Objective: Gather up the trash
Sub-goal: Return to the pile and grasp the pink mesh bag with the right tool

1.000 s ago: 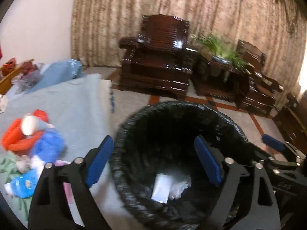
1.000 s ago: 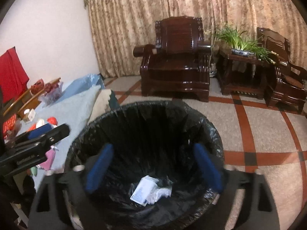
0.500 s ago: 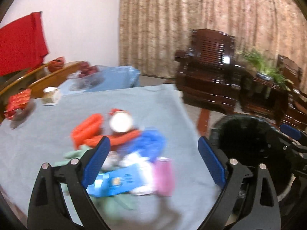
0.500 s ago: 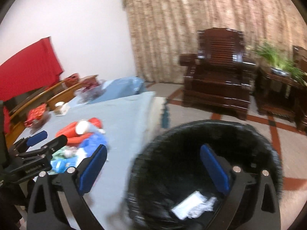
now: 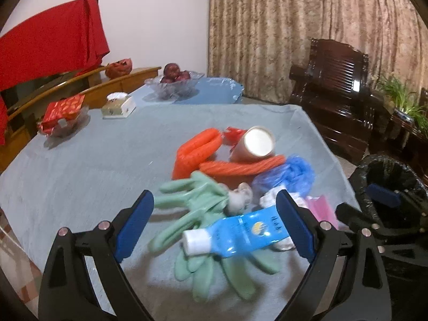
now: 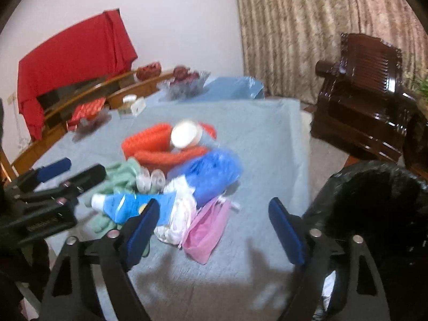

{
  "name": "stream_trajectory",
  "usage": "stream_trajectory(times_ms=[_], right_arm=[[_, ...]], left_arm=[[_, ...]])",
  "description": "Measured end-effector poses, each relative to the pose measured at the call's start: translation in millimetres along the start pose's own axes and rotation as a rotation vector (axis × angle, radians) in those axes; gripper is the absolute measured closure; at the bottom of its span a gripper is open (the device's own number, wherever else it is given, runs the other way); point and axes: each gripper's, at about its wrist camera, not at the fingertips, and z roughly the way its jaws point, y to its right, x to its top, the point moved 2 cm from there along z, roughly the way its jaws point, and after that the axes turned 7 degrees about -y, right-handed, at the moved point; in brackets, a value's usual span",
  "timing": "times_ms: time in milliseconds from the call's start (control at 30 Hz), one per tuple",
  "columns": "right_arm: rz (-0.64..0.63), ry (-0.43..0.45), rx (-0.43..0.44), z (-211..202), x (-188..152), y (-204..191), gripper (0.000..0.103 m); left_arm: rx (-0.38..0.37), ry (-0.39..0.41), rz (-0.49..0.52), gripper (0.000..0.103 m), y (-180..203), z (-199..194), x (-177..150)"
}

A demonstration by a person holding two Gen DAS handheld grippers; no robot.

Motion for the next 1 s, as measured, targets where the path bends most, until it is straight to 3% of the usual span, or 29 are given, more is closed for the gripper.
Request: stream_trajectory(times_ms=[133, 200, 333, 433, 500, 533, 733, 1000], right_arm=[[-0.021, -0.052, -0.012, 21, -9, -1, 0.032], [-0.018, -0.081, -0.011, 30, -14, 1, 0.041], [-0.01, -0.131, -0.01, 42, -23, 4, 0.046], [-0.031, -0.152, 0.003, 47, -24, 0, 0.059], [-0.042, -0.167, 0.036, 50, -24, -4, 0.076], [-0.047, -0.173, 0.056, 51, -24, -6, 0.079], [-0.04, -0.169, 0.08, 45, -22, -4, 0.082], [-0.005, -0.081, 0.051, 16, -2, 10, 0.082]], left_arm=[[0.007, -0.019, -0.013, 0.013, -6, 8, -9], [0.01, -0.021, -0.01, 0.013, -7, 11, -11], [0.006, -0.026, -0.004, 0.013, -7, 14, -13], [-0.001, -0.034, -0.01, 0.013, -8, 18, -14], [-0.002, -0.037, -0.009, 0.013, -7, 20, -15], [-0.003, -0.038, -0.009, 0.013, -7, 20, -17], [-0.005, -0.043, -0.012, 0.013, -6, 22, -19], [-0.009, -0.04, -0.001, 0.013, -4, 22, -18]])
